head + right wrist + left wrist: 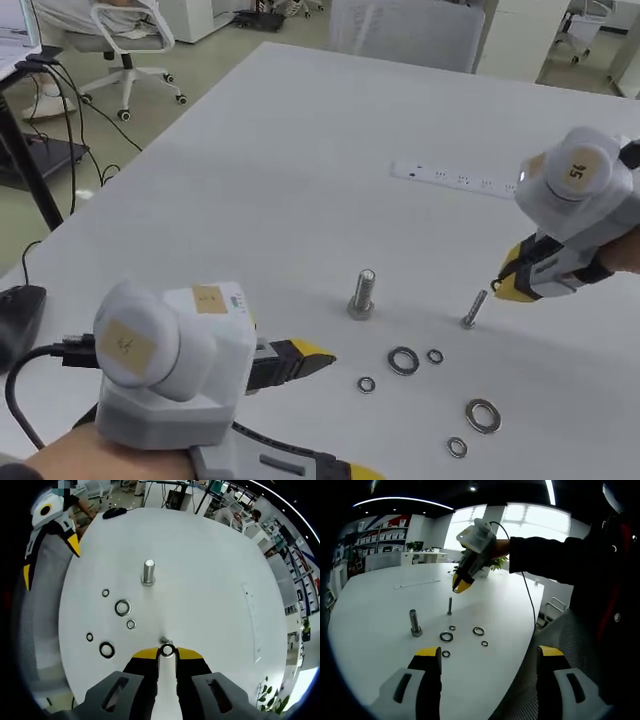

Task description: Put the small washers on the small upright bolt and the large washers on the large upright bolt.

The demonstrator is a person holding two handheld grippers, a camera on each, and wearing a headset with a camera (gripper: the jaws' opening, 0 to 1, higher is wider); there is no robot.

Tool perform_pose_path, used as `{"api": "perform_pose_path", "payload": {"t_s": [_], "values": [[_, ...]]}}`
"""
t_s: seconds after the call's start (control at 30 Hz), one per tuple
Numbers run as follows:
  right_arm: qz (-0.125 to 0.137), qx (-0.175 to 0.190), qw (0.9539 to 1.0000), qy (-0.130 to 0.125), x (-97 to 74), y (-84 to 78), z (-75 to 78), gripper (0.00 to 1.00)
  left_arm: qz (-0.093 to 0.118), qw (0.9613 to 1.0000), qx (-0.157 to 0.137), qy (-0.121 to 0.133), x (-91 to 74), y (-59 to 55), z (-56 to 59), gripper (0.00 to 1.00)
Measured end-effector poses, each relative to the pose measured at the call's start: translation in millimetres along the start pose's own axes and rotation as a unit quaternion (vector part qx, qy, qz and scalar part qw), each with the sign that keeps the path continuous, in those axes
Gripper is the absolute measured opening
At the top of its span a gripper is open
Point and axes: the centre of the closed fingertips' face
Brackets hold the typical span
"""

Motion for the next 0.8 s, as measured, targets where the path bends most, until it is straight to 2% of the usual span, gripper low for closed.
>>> {"api": "perform_pose_path", "payload": {"t_s": [0.27,0.8], "values": [[-0.015,-0.011,0.9998,0.012,10.5,1.0,4.2,0.13,0.0,1.0,-0.002,0.005,-0.8,-0.7,-2.3,0.78],[-0.036,-0.027,0.9986,0.027,18.3,-3.7,2.1,0.13,0.001,0.9999,-0.002,0.017,-0.8,0.3,-5.3,0.78]]}}
Point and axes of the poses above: the centre of the closed fingertips' face, and the gripper's own axes: x roughly forward along the fingers, z roughly to its right, y roughly out of its top, and after that the axes turned 12 degrees about x, right-handed
